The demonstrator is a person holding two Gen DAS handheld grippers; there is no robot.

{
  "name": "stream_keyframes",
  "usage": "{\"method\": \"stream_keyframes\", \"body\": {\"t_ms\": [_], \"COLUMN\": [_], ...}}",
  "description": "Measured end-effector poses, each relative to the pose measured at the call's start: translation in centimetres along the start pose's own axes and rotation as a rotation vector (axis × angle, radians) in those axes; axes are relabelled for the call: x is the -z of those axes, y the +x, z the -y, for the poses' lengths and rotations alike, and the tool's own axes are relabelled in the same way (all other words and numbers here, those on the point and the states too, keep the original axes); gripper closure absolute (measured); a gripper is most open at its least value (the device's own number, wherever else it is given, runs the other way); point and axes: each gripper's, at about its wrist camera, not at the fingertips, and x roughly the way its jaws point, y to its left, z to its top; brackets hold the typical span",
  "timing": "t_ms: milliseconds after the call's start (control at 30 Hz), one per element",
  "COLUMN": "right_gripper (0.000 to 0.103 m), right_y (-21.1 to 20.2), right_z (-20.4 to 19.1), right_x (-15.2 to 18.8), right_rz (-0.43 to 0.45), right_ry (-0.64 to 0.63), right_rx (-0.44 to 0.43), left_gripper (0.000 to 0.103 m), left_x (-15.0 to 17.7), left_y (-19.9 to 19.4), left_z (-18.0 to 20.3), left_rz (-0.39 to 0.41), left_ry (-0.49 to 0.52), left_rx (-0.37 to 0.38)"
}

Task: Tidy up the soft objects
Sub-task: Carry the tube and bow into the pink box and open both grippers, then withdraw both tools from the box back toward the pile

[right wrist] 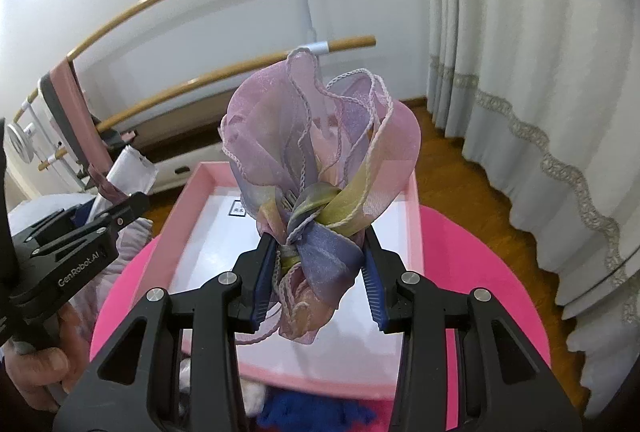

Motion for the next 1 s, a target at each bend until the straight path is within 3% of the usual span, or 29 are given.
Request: {"method": "stream_keyframes", "body": {"t_ms": [367,500,533,633,700,800,1000], "right_gripper": [0.066,0.059,0.057,0.041,0.013,0.001,0.0], "right_y": [6.2,7.6,7.7,7.5,6.9,5.9,3.2], "right_z": [0.4,0.7,0.7,1.3,1.7,1.8,1.4], "right_x": [-1.4,-1.2,-1.0,-0.8,-0.7,-0.7,-0.5], "right_rz": [-0.121,-0.16,-0.165,-0.158,-0.137,-0.121,-0.083], "right_ry": [0.004,0.012,0.016,0.042,0.055,0.057,0.058], "right_rx": [-0.004,-0.006,-0.005,-0.012,-0.021,-0.012,0.019], "left_gripper": [0.068,0.065,0.062,0.031,0.009,0.001,0.0], "left_x": [-5.5,-7.7,-8.1,-9.8,-9.9,-10.5,-11.8], "left_y": [11.1,14.5,15.0,16.2,15.7,15.3,14.4], "left_z": [3.2,3.7,3.5,3.6,3.1,2.5,2.7], "left_rz": [-0.102,-0.138,-0.141,-0.123,-0.094,-0.064,-0.008], "left_ry": [0.015,0.022,0.024,0.034,0.037,0.034,0.062], "left_rx": [-0.002,0.011,0.011,0.014,0.008,-0.002,-0.083]}}
